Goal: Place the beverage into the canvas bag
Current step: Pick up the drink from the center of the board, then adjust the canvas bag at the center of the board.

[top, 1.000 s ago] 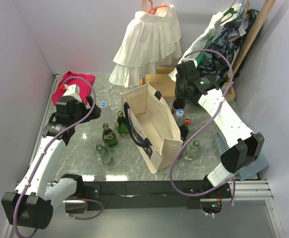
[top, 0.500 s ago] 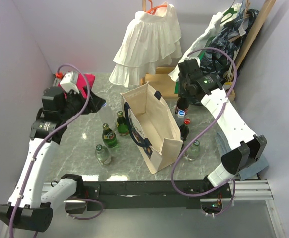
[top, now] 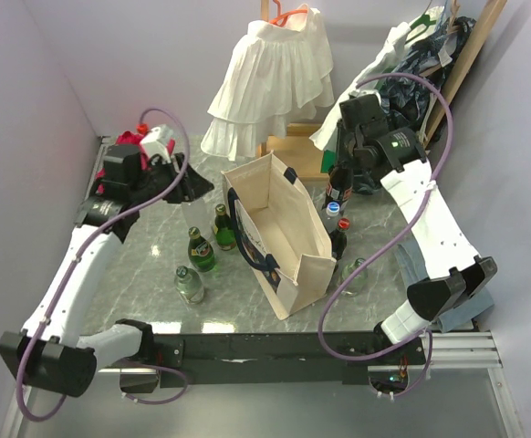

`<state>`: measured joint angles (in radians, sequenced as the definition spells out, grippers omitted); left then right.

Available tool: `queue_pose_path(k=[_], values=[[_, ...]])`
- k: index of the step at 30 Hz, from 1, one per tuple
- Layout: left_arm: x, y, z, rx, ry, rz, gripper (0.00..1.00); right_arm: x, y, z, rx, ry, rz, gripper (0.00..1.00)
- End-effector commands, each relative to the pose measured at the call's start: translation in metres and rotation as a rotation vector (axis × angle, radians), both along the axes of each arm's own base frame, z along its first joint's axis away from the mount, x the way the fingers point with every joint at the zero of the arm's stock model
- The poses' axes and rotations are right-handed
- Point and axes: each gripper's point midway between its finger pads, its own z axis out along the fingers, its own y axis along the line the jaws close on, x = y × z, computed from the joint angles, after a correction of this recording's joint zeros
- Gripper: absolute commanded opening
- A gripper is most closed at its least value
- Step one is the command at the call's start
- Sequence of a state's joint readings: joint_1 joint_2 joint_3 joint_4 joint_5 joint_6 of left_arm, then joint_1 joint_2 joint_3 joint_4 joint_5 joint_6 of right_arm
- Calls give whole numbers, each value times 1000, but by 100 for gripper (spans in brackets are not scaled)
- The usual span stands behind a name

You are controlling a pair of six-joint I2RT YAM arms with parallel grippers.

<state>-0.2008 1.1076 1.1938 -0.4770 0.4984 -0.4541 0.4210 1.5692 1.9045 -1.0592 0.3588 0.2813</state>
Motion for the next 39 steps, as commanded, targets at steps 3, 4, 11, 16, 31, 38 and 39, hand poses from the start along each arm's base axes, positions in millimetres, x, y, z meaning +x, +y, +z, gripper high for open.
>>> queue_pose_path(k=[3,4,11,16,31,38,39], values=[[6,-34,10,35,-40,-56,54,-3,-18,104,88,-307,-41,0],[9,-36,8,46,-36,-44,54,-4,-19,108,86,-313,-42,0],[25,-49,-3,77,0,-6,49,-9,-22,118,93,-330,-46,0],[30,-55,-8,84,20,1,50,-12,-23,119,94,-334,-43,0],[43,-51,-32,146,85,103,43,-22,-28,140,98,-380,-32,0],[43,-51,-33,130,95,110,23,-28,-30,150,103,-401,-30,0],[43,-53,-32,122,93,108,20,-29,-30,153,107,-410,-27,0]])
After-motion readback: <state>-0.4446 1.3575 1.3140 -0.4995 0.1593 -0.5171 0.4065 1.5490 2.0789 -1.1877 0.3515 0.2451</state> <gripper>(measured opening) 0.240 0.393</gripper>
